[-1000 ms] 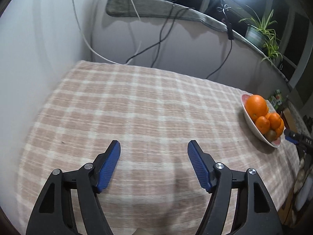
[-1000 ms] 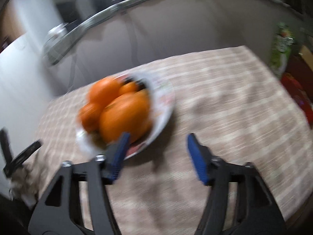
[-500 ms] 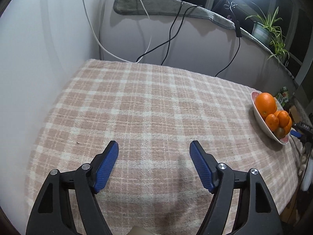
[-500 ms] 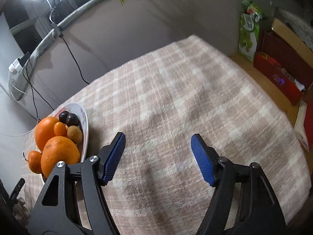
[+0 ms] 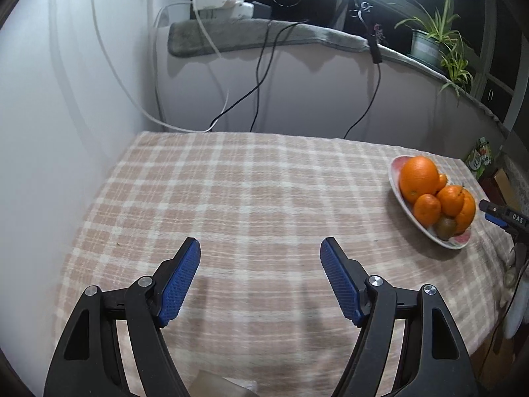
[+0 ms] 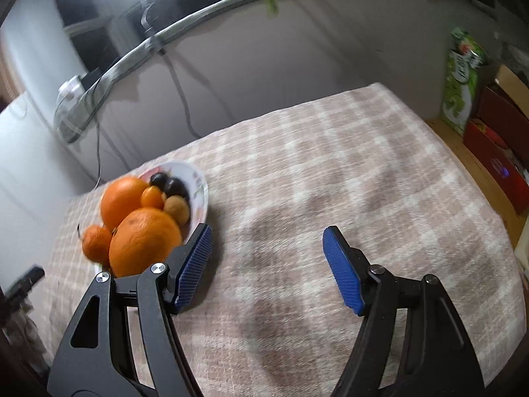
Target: Organize fruits
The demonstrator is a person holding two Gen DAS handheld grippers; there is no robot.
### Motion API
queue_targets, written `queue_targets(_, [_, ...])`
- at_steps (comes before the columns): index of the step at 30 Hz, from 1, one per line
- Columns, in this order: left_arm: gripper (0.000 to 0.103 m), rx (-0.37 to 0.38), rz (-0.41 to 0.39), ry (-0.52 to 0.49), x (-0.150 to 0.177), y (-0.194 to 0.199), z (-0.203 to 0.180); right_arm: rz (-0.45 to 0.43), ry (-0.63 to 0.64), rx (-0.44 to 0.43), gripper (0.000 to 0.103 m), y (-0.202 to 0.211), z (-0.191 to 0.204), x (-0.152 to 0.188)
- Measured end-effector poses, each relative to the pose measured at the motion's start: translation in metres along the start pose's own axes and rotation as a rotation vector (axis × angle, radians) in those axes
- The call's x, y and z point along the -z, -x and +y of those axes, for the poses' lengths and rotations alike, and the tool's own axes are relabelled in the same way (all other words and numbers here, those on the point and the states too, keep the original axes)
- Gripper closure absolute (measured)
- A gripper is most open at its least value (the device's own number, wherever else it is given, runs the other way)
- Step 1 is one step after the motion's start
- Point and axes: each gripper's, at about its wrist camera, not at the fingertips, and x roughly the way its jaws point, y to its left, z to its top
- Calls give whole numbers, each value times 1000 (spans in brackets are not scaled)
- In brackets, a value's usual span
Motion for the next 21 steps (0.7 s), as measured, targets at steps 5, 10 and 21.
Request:
queue_targets(5, [28, -13, -16, -21, -5, 10, -27, -16, 95, -19, 31, 7, 18, 3])
queue_targets(10, [26, 6, -29, -32, -11, 15, -49, -33, 172, -45, 31, 20, 39, 4])
queue_targets(21, [21, 25, -35, -74, -14, 22, -80, -125, 302, -61, 10, 47, 85, 15])
